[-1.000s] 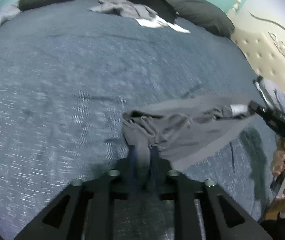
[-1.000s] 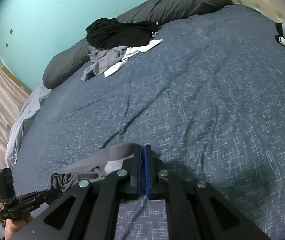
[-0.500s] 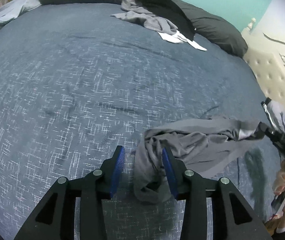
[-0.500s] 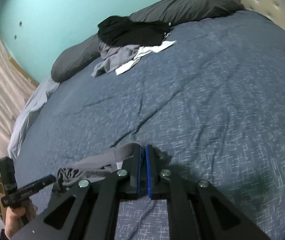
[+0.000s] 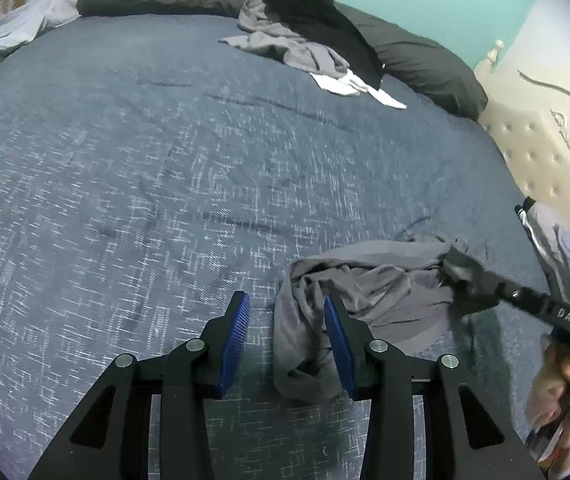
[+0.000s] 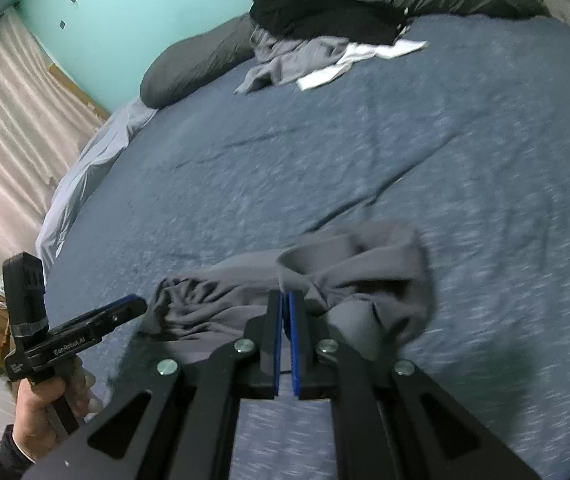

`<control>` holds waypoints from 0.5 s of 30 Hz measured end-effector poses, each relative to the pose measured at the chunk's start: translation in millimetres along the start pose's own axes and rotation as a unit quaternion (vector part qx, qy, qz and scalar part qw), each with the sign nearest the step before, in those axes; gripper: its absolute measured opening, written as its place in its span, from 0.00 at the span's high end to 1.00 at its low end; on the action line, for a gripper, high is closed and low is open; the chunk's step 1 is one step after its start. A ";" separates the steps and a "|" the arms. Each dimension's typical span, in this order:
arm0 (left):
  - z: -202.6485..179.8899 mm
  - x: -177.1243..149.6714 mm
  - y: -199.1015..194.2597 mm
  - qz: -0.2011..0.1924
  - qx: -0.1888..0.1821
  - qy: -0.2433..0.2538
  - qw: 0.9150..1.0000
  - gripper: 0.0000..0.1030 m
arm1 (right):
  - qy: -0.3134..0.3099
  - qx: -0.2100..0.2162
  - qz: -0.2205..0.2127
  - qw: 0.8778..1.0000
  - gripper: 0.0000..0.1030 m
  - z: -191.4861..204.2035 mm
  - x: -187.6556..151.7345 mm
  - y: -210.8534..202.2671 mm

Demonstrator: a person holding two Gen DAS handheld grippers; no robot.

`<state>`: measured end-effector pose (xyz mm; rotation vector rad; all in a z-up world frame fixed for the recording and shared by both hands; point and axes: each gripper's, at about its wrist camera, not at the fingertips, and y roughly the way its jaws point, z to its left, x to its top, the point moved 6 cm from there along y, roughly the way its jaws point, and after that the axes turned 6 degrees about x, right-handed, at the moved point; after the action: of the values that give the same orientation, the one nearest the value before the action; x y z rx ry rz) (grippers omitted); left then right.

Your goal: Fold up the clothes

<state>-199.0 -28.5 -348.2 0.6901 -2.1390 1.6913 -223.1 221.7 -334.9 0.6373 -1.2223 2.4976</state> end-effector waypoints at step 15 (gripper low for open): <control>18.6 -3.4 -7.6 0.003 -0.018 -0.020 1.000 0.59 | 0.029 0.006 0.047 0.998 0.80 17.4 9.8 8.4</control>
<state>-191.2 -47.3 -348.3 0.7137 -2.1958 1.6510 -230.7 203.4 -326.1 0.5185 -1.2435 2.5826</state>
